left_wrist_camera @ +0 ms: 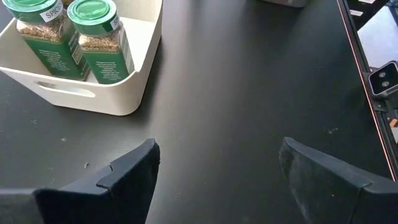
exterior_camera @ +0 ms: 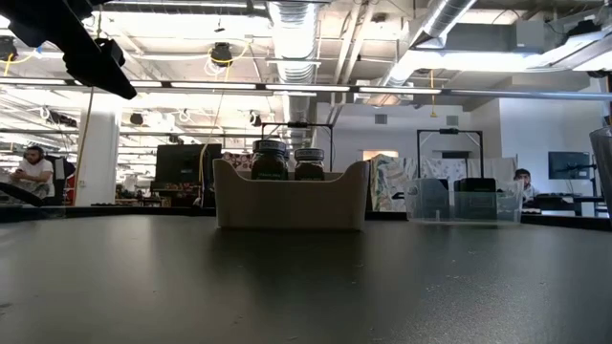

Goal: Sort spices by type
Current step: Put the red seasoning can into the black bin

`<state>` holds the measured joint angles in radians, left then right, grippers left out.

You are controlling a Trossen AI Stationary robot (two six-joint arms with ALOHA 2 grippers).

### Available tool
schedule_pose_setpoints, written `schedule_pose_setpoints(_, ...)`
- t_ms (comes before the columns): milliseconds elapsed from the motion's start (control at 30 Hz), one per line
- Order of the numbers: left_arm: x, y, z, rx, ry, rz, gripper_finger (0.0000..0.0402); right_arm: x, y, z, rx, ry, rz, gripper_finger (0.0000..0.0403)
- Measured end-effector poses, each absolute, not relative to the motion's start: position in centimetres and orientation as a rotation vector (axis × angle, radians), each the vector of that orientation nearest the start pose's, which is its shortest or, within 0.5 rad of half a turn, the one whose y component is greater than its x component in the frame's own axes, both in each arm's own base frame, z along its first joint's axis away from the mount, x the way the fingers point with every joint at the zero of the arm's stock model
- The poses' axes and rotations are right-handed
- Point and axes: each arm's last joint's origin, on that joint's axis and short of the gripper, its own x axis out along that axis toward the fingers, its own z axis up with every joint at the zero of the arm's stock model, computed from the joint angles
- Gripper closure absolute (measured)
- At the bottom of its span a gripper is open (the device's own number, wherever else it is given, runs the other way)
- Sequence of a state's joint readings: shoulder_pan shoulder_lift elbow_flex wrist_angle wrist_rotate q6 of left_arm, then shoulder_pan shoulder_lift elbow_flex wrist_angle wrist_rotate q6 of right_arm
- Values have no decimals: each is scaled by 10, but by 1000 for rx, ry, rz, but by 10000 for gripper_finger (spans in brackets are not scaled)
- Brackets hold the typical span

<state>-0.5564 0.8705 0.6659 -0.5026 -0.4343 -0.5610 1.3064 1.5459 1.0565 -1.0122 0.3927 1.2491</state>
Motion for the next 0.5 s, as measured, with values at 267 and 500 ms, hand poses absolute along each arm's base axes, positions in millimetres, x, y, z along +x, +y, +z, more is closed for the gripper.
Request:
schedule_pose_setpoints(267,154,-81,253,-200,629,57,84,84,251,211,-61,1176,-20,157)
schedule_pose_setpoints(500,154,-81,253,-199,629,58,84,89,249,211,-54,1178,-41,127)
